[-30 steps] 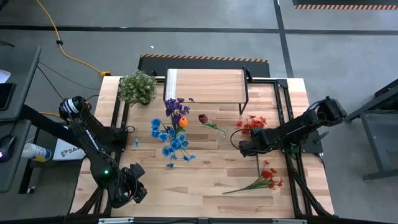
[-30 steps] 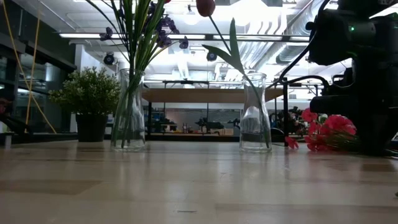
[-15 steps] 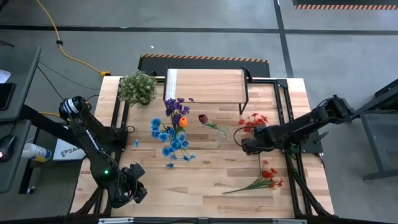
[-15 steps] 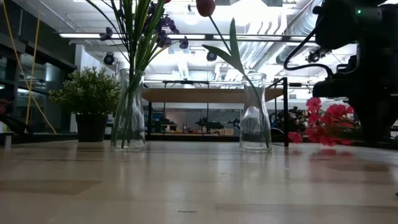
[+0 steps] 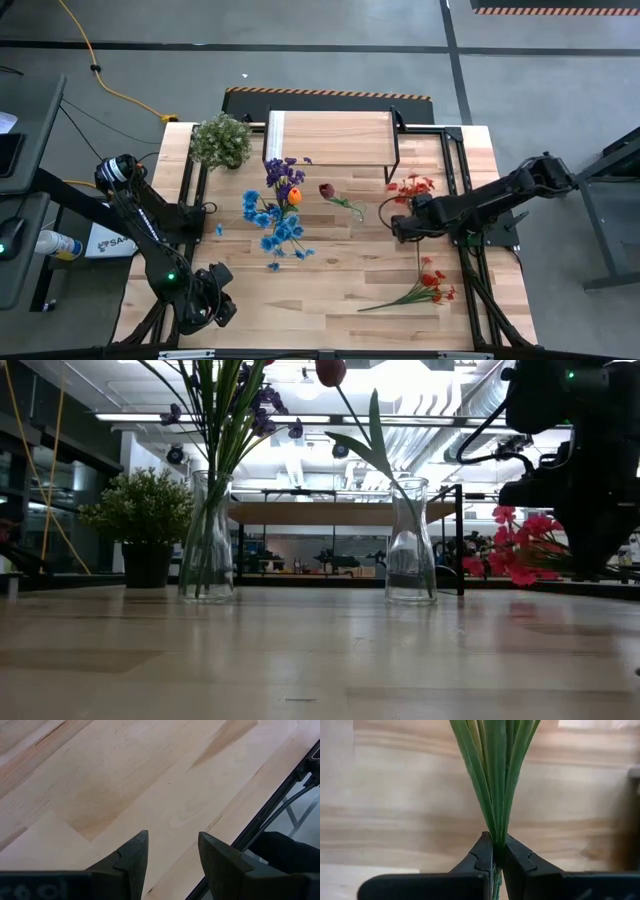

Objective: Pick and place flowers into a vace then onto a shelf
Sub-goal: Put the top orange flowers into the right transparent vase

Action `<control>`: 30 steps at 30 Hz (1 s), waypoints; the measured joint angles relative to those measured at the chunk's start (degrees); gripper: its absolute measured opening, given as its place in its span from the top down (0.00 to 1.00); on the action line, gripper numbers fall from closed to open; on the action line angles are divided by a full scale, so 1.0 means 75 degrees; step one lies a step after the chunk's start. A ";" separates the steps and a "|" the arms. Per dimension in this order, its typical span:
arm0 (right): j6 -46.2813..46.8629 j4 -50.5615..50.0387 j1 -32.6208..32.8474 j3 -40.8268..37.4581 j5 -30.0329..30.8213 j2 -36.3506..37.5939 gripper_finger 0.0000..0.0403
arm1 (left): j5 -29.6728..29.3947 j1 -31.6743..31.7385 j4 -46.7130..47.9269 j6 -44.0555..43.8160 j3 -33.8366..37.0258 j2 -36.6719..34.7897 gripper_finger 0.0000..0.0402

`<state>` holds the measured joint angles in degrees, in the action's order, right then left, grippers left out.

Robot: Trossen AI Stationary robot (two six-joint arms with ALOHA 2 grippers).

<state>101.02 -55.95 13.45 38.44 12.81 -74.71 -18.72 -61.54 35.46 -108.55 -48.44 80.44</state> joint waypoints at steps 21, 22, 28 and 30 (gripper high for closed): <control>-0.0192 -0.1258 -0.0498 0.0006 0.0427 0.1601 0.96 | 0.0000 0.0000 -0.0041 -0.0003 0.0001 0.0000 0.48; -0.0200 -0.1258 -0.0502 0.0008 0.0465 0.1697 0.96 | 0.0000 0.0002 -0.0041 -0.0003 0.0000 0.0000 0.48; -0.0361 -0.1298 -0.0760 0.0009 0.0658 0.2166 0.96 | 0.0000 0.0000 -0.0047 -0.0003 -0.0001 -0.0001 0.48; -0.0422 -0.1285 -0.0815 0.0009 0.0693 0.2322 0.96 | 0.0000 0.0000 -0.0086 -0.0003 0.0001 0.0000 0.48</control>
<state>97.86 -65.59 7.33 38.50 18.01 -57.29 -18.72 -61.54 34.82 -108.57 -48.43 80.44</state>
